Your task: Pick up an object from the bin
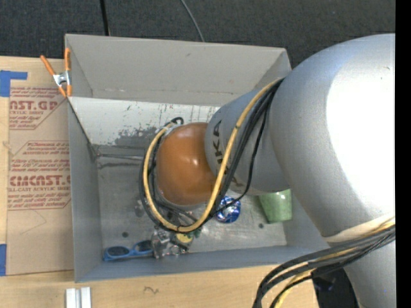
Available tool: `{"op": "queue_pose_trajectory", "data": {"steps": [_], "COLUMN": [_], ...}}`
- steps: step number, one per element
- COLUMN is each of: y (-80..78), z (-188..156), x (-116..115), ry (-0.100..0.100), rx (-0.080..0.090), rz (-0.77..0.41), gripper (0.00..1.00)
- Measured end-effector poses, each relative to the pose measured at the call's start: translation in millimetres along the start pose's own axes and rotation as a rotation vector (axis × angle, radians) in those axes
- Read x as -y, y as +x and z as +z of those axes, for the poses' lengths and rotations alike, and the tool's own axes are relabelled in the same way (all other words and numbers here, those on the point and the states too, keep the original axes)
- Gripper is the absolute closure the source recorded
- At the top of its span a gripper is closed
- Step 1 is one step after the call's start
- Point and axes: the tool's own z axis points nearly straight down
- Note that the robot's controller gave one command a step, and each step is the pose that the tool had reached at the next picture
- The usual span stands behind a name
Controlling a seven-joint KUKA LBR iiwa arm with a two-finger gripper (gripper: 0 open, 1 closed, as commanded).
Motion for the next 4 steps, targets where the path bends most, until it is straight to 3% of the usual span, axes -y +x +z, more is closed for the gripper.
{"op": "queue_pose_trajectory", "data": {"steps": [1,2,3,4], "y": [3.4,-6.7,12.1,6.6], "z": [-1,-163,-70,-101], "x": [-1,28,3,2], "ry": [-0.002,-0.002,-0.004,-0.002], "rx": [-0.012,-0.006,-0.022,-0.012], "rz": [0.000,-0.251,-0.082,0.022], "gripper": [1.00,1.00,1.00,1.00]}}
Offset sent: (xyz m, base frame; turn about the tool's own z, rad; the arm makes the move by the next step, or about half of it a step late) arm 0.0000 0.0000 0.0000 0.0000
